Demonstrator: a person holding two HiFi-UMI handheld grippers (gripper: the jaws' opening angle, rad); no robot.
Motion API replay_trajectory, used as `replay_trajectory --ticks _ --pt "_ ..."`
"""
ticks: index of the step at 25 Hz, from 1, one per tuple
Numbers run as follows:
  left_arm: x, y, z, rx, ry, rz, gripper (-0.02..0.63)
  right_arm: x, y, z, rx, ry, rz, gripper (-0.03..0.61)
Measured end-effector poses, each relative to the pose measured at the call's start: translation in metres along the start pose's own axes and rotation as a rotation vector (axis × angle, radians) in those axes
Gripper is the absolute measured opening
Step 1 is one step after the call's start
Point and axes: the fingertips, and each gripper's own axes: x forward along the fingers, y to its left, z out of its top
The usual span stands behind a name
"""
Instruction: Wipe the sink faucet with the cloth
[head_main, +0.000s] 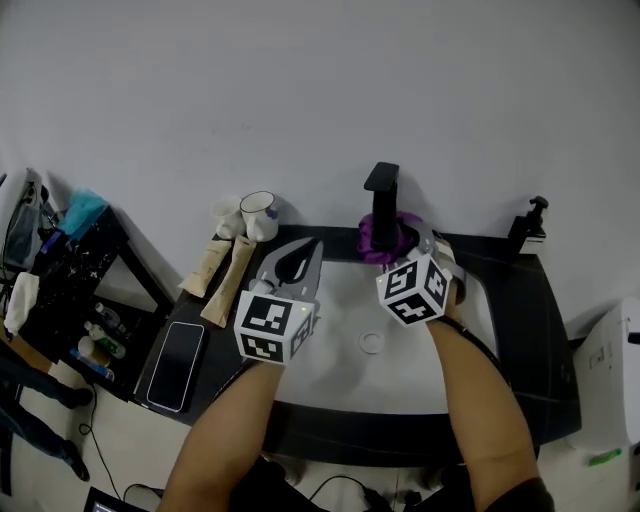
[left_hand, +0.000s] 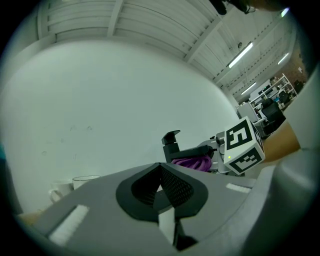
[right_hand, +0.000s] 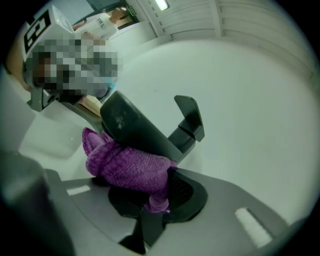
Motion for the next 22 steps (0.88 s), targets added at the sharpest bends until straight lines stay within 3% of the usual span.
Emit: replay_trajectory --ticks 8,14,19,22 --pt "-0.002 0.002 -0.006 0.025 0.029 0.015 0.017 0.004 0.024 -0.022 -0.113 0.106 0.09 0.053" --pt "-0.001 0.002 -0.009 0.031 0.041 0.013 0.017 0.007 0.042 -0.04 -0.11 0.196 0.188 0.052" --pt "-0.001 0.003 -0.01 0.022 0.044 0.018 0.017 0.001 0.034 -0.038 -0.08 0.15 0.159 0.054" --pt "-0.001 0.002 -0.009 0.013 0.039 0.015 0.017 -0.013 0.008 -0.033 -0.041 0.116 0.088 0.054"
